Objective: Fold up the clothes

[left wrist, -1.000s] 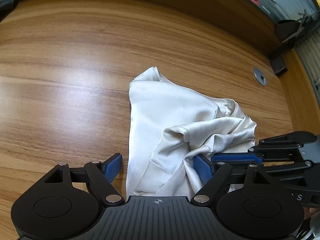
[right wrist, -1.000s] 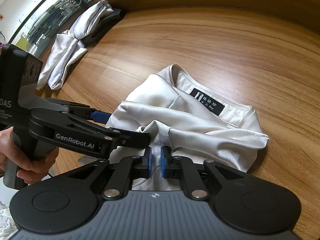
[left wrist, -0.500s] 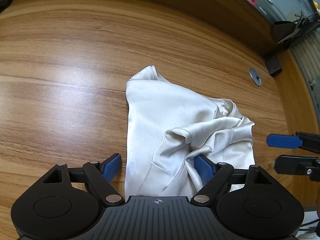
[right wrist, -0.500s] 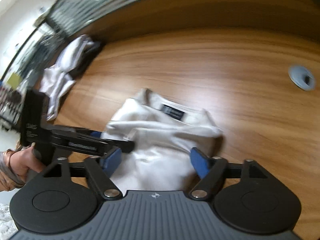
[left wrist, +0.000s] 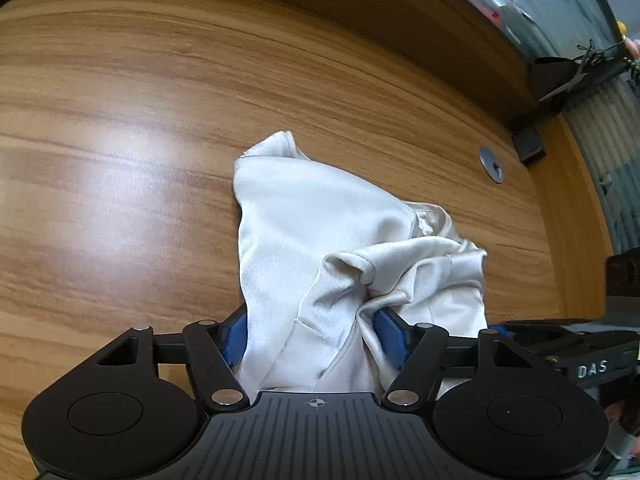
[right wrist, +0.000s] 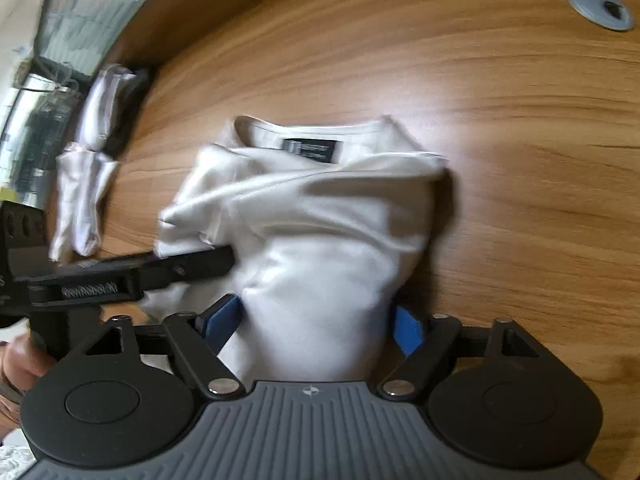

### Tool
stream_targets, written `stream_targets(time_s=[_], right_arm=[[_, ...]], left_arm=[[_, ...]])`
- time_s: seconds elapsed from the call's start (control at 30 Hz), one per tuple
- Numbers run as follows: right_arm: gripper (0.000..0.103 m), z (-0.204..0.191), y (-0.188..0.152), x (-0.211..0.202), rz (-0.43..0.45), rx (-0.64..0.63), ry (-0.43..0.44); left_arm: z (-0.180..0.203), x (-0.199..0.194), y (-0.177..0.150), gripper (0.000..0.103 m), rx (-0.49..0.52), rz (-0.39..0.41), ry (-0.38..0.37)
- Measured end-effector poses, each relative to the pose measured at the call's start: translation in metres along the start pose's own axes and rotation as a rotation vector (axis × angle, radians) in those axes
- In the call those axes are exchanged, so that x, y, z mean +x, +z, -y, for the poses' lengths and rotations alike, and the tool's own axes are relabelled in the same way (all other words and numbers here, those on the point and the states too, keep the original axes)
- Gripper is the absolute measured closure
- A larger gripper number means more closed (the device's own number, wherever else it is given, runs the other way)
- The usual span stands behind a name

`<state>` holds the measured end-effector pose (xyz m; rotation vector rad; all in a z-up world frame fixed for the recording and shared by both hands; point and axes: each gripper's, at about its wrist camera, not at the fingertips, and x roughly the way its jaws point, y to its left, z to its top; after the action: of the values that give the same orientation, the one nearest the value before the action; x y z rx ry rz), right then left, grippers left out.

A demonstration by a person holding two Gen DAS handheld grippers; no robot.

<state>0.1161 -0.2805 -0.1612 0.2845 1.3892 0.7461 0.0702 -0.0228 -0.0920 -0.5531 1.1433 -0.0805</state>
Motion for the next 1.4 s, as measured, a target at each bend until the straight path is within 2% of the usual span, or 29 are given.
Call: stream_targets(time_s=[0.07, 0.13, 0.2, 0.3, 0.47, 0.6, 0.73, 0.9, 1.13, 1.27, 1.4], right_arm=[[0.034, -0.012, 0.001, 0.005, 0.006, -0.036, -0.034], [0.059, -0.022, 0.005, 0.002, 0.020, -0.052, -0.037], [0.065, -0.035, 0.010, -0.002, 0.035, -0.063, -0.012], [0.070, -0.067, 0.016, 0.000, 0.052, -0.129, -0.007], [0.072, -0.125, 0.025, 0.011, 0.048, -0.229, -0.010], [0.072, -0.182, 0.041, 0.022, 0.039, -0.284, 0.022], [0.072, -0.254, 0.059, 0.046, 0.002, -0.376, 0.060], [0.072, -0.357, 0.090, 0.097, -0.087, -0.515, 0.113], [0.072, -0.502, 0.124, 0.180, -0.217, -0.823, 0.120], [0.072, -0.576, 0.134, 0.220, -0.283, -0.971, 0.133], [0.072, -0.638, 0.152, 0.256, -0.347, -1.070, 0.162]], left_arm=[[-0.003, -0.002, -0.001, 0.039, -0.012, 0.002, -0.018], [-0.009, -0.007, -0.002, 0.043, -0.038, 0.005, -0.048], [-0.018, -0.015, -0.004, 0.053, -0.082, 0.017, -0.094], [-0.027, -0.031, -0.006, 0.059, -0.105, 0.044, -0.118], [-0.050, -0.065, -0.009, 0.060, -0.137, 0.096, -0.122], [-0.085, -0.110, -0.007, 0.060, -0.183, 0.169, -0.116], [-0.129, -0.162, -0.003, 0.059, -0.257, 0.232, -0.076], [-0.191, -0.225, -0.001, 0.059, -0.367, 0.320, -0.002], [-0.278, -0.288, -0.004, 0.059, -0.572, 0.423, 0.093], [-0.322, -0.319, -0.002, 0.060, -0.701, 0.459, 0.125], [-0.364, -0.354, 0.002, 0.060, -0.774, 0.516, 0.152]])
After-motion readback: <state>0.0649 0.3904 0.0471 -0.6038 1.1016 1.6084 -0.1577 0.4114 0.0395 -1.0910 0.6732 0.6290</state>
